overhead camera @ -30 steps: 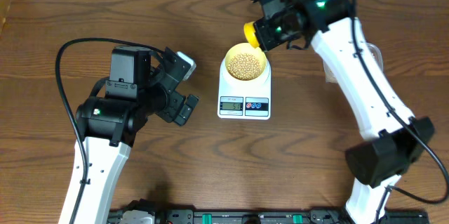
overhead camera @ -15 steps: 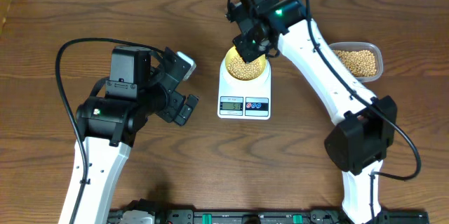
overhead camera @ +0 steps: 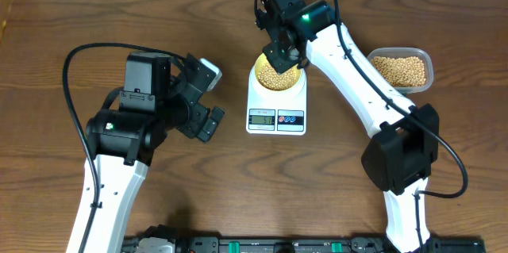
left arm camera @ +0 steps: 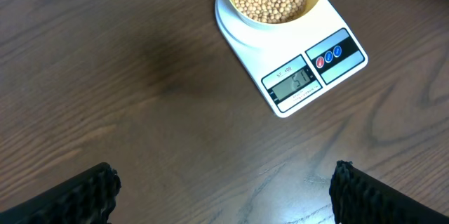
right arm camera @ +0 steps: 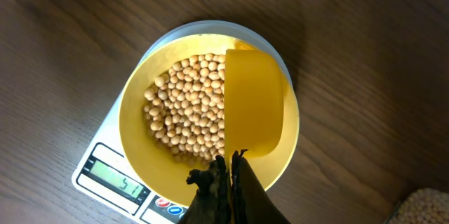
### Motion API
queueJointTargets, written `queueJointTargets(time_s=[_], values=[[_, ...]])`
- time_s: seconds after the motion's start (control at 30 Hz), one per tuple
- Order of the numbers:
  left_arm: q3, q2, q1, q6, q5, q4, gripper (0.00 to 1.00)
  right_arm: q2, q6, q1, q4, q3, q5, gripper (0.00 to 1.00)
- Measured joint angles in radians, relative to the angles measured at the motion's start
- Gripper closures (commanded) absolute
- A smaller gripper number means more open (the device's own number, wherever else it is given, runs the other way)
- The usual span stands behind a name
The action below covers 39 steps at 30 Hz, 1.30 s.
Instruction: Scoop item into bowl and weigh 50g on scale
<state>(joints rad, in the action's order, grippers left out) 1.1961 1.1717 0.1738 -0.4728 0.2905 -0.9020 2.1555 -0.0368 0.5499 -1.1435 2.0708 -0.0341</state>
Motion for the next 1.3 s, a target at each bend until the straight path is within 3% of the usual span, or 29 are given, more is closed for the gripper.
queueJointTargets(time_s=[1.3], values=[[0.0,0.0,0.0,0.0,0.0,0.0,0.02,0.0,0.0,0.003,0.025,-0.057,0.058,0.99]])
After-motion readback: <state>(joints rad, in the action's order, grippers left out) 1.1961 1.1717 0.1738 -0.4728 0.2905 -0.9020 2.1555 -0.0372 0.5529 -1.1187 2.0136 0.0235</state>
